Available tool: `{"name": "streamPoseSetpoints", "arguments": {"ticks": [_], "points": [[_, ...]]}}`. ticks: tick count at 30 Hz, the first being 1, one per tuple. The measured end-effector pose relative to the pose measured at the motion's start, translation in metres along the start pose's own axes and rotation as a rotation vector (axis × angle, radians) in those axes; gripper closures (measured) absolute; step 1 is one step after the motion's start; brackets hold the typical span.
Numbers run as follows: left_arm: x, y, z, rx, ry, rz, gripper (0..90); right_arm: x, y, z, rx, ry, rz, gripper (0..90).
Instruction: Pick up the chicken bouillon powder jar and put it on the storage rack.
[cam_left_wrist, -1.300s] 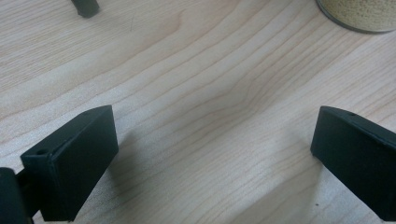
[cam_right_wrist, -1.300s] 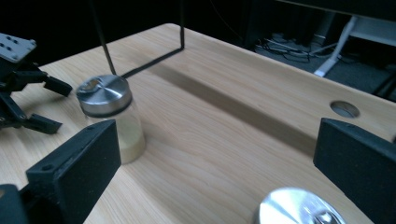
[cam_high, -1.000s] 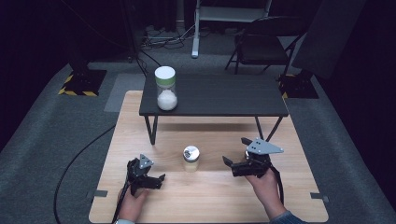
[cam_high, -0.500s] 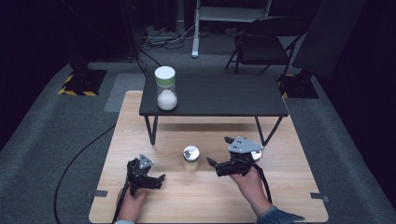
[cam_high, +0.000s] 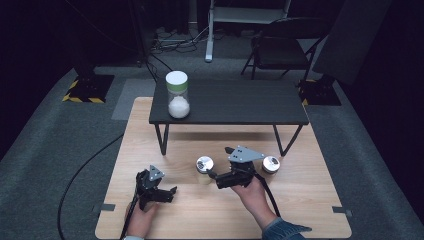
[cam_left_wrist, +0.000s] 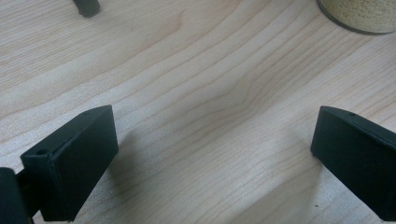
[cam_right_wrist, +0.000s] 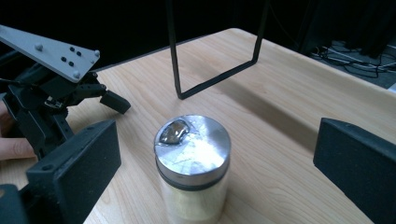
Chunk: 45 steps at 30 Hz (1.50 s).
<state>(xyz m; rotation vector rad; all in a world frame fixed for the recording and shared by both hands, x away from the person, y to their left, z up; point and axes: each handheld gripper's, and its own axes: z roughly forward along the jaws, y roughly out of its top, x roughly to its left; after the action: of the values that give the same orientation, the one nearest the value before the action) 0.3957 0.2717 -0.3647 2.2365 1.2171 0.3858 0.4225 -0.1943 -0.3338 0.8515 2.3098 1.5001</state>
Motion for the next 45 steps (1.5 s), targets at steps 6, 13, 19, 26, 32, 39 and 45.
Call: {"name": "streamPoseSetpoints", "arguments": {"ticks": [6,13,19,26,32,39,45], "points": [[-0.001,0.000,0.000,0.000,0.004,-0.005,0.6,0.001,-0.002,0.016,0.007,0.026,0.027,0.8],[-0.001,0.000,0.000,0.000,0.004,-0.005,0.6,0.006,-0.004,0.034,0.023,0.023,0.019,1.9],[-0.001,0.000,0.000,0.000,0.004,-0.005,0.6,0.010,-0.009,0.043,0.037,0.009,0.015,4.2],[-0.001,0.000,0.000,0.000,0.004,-0.005,0.6,0.011,-0.016,0.052,0.060,0.001,0.019,9.1],[-0.001,0.000,0.000,0.000,0.005,-0.004,0.6,0.014,-0.020,0.058,0.074,-0.011,0.010,13.4],[-0.001,0.000,0.000,0.000,0.005,-0.005,0.6,0.014,-0.026,0.064,0.105,-0.023,-0.006,18.7],[-0.002,0.000,0.000,0.001,0.007,-0.007,0.6,0.013,-0.028,0.068,0.120,-0.003,-0.022,28.0]]}}
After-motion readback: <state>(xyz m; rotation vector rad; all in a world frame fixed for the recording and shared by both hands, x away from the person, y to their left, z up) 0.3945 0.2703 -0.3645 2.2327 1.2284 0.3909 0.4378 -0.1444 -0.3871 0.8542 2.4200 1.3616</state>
